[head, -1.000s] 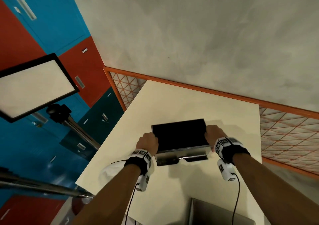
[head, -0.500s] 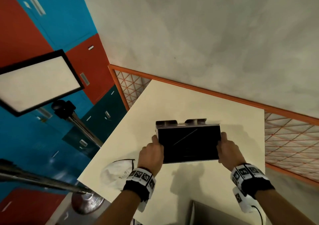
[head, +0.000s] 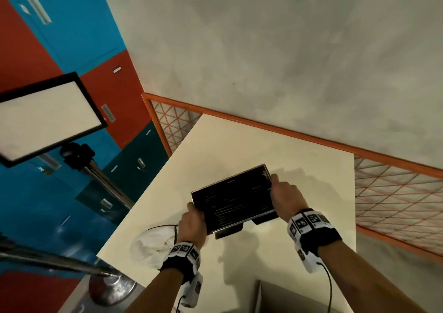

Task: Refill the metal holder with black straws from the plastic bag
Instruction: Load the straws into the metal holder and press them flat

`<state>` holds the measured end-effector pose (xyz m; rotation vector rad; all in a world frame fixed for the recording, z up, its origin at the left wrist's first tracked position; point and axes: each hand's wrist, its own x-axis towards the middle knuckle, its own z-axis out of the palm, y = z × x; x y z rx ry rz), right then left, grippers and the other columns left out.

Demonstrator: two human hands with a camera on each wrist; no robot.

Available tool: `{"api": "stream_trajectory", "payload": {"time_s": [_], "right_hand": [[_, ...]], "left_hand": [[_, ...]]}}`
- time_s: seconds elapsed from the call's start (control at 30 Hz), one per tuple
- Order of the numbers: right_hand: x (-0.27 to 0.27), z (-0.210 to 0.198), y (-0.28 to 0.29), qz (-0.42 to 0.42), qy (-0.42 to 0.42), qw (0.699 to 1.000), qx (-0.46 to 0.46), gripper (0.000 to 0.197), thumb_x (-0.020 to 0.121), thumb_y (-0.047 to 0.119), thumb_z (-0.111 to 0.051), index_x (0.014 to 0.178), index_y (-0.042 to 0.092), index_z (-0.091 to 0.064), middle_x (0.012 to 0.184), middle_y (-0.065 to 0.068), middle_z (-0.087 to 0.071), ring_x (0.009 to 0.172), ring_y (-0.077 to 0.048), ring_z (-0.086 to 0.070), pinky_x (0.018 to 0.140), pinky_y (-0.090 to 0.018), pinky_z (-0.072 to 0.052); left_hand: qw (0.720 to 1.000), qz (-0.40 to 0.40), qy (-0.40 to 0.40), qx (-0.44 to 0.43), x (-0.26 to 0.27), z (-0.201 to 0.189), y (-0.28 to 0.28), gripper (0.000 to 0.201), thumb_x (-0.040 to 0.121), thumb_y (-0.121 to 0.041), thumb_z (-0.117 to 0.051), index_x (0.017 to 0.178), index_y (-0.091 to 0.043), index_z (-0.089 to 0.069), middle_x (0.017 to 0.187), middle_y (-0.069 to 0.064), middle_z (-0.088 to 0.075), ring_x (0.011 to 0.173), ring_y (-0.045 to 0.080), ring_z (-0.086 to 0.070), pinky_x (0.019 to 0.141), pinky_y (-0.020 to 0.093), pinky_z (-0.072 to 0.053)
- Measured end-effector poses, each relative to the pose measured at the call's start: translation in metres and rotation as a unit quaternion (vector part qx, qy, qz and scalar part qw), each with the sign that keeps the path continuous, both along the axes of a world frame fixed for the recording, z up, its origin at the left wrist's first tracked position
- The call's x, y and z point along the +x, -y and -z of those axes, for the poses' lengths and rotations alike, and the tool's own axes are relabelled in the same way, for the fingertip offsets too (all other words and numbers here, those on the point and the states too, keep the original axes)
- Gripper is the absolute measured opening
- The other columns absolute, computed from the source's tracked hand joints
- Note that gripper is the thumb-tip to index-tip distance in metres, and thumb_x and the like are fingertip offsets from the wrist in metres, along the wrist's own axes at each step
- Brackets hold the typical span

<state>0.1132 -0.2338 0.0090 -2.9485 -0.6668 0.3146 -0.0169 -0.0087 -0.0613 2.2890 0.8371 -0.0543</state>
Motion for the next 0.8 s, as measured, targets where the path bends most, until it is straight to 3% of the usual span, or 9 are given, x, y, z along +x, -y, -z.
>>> {"api": "stream_trajectory", "payload": {"time_s": [0.23, 0.33, 0.43, 0.5, 0.6, 0.73, 0.8], "right_hand": [[0.006, 0.025, 0.008, 0.042, -0.04, 0.998, 0.03, 0.027, 0.095, 0.016, -0.041, 0.121, 0.009, -0.038, 0.095, -0.014, -0.063, 0.082, -0.038, -0.063, 0.06, -0.037, -0.04], [-0.001, 0.021, 0.005, 0.053, 0.043, 0.997, 0.036, 0.028, 0.089, 0.018, -0.05, 0.116, 0.011, -0.045, 0.102, -0.008, -0.058, 0.09, -0.032, -0.059, 0.062, -0.038, -0.046], [-0.027, 0.026, -0.01, -0.05, 0.122, 0.99, 0.041, 0.023, 0.079, 0.021, -0.056, 0.101, 0.016, -0.053, 0.099, -0.004, -0.055, 0.091, -0.028, -0.055, 0.07, -0.04, -0.047], [-0.047, 0.04, -0.026, -0.16, 0.063, 0.983, 0.064, 0.018, 0.089, 0.029, -0.045, 0.096, 0.018, -0.056, 0.099, -0.002, -0.058, 0.097, -0.026, -0.055, 0.079, -0.041, -0.043], [-0.061, 0.057, -0.041, -0.199, -0.086, 0.976, 0.003, 0.041, 0.1, 0.041, -0.029, 0.107, 0.019, -0.063, 0.115, 0.0, -0.057, 0.114, -0.021, -0.046, 0.095, -0.045, -0.036], [-0.058, 0.066, -0.05, -0.165, -0.091, 0.982, -0.022, 0.042, 0.101, 0.042, -0.03, 0.118, 0.018, -0.06, 0.124, -0.001, -0.053, 0.122, -0.022, -0.042, 0.099, -0.047, -0.036], [-0.056, 0.067, -0.05, -0.146, -0.078, 0.986, -0.018, 0.042, 0.1, 0.041, -0.032, 0.115, 0.016, -0.061, 0.122, -0.002, -0.056, 0.118, -0.023, -0.048, 0.096, -0.044, -0.039]], "left_hand": [[0.999, 0.032, -0.006, 0.024, 0.001, 0.012, 0.003, 0.006, 0.102, -0.015, -0.035, 0.102, -0.01, -0.038, 0.093, 0.02, -0.063, 0.084, 0.045, -0.061, 0.067, 0.04, -0.038], [0.999, 0.043, -0.009, 0.029, 0.003, 0.012, 0.005, 0.004, 0.102, -0.014, -0.036, 0.102, -0.011, -0.037, 0.092, 0.018, -0.062, 0.084, 0.044, -0.061, 0.068, 0.039, -0.038], [0.998, 0.053, -0.012, 0.038, 0.004, 0.018, 0.008, 0.003, 0.1, -0.013, -0.037, 0.101, -0.013, -0.034, 0.092, 0.018, -0.063, 0.084, 0.045, -0.061, 0.066, 0.039, -0.037], [0.998, 0.052, -0.014, 0.045, 0.003, 0.022, 0.007, 0.005, 0.099, -0.013, -0.037, 0.099, -0.014, -0.032, 0.092, 0.019, -0.063, 0.084, 0.045, -0.061, 0.065, 0.039, -0.036], [0.996, 0.063, -0.018, 0.059, 0.007, 0.024, 0.01, 0.008, 0.099, -0.016, -0.039, 0.098, -0.015, -0.031, 0.092, 0.018, -0.063, 0.084, 0.045, -0.062, 0.065, 0.039, -0.037], [0.991, 0.096, -0.038, 0.086, 0.014, 0.028, 0.016, 0.006, 0.099, -0.018, -0.037, 0.1, -0.015, -0.032, 0.097, 0.016, -0.065, 0.087, 0.043, -0.063, 0.065, 0.038, -0.037], [0.989, 0.105, -0.041, 0.093, 0.016, 0.028, 0.018, 0.005, 0.099, -0.018, -0.036, 0.1, -0.015, -0.032, 0.098, 0.016, -0.065, 0.088, 0.043, -0.063, 0.066, 0.038, -0.037]]}}
